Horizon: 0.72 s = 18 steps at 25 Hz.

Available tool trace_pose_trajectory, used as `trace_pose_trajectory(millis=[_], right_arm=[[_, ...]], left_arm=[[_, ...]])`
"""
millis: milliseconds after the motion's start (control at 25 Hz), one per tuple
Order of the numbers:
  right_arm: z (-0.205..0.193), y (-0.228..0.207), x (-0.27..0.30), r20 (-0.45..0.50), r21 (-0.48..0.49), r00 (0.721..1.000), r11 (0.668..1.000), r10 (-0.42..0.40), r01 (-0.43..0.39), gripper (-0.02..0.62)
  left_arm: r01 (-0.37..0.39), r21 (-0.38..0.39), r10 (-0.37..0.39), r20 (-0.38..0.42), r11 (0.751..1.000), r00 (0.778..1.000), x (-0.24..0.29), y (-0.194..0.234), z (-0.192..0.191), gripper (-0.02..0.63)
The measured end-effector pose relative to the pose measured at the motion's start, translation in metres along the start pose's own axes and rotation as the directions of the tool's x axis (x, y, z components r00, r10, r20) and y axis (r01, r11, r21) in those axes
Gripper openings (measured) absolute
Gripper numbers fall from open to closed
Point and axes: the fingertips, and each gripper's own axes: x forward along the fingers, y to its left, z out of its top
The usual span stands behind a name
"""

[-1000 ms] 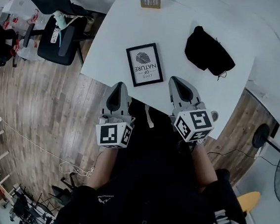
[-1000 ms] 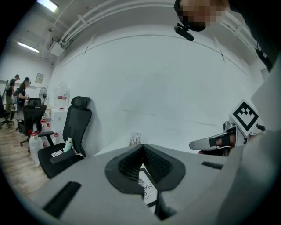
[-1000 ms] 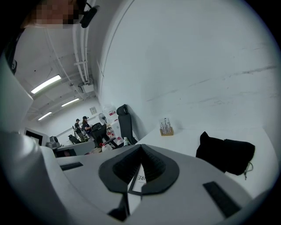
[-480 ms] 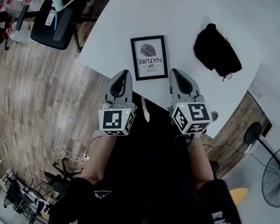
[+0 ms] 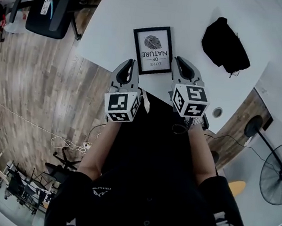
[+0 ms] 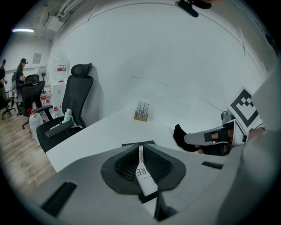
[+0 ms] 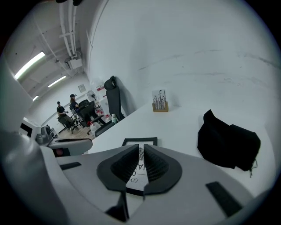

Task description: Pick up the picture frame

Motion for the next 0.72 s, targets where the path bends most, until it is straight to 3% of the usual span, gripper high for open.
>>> trace_pose_trajectory(millis=[240,400,560,720], right_arm=[[-0.029,-0.013,0.031,-0.112,-0.002,0.994,1.000,-0.007,0.007,0.074],[-0.045,-0.020,0.049,-0.184,0.007,0.983,1.000,-0.007,0.009,0.106],[-0.056,-0.029,0.067,-0.231,-0.006,0.973,1.000,-0.025,0.024,0.109],[-0.068,-0.034,0.080,-0.275,-0.006,0.961,1.000,-0.028,0.027,0.109]], left_arm=[[-0.038,-0.072,0.029,-0.121,0.997,0.992,0.032,0.020,-0.029,0.051],[-0.034,-0.092,0.016,-0.192,0.995,0.981,0.049,0.023,-0.050,0.112],[-0.034,-0.101,0.006,-0.262,0.994,0.965,0.064,0.021,-0.073,0.117],[-0.077,-0.104,0.042,-0.309,0.992,0.950,0.074,0.023,-0.087,0.117]])
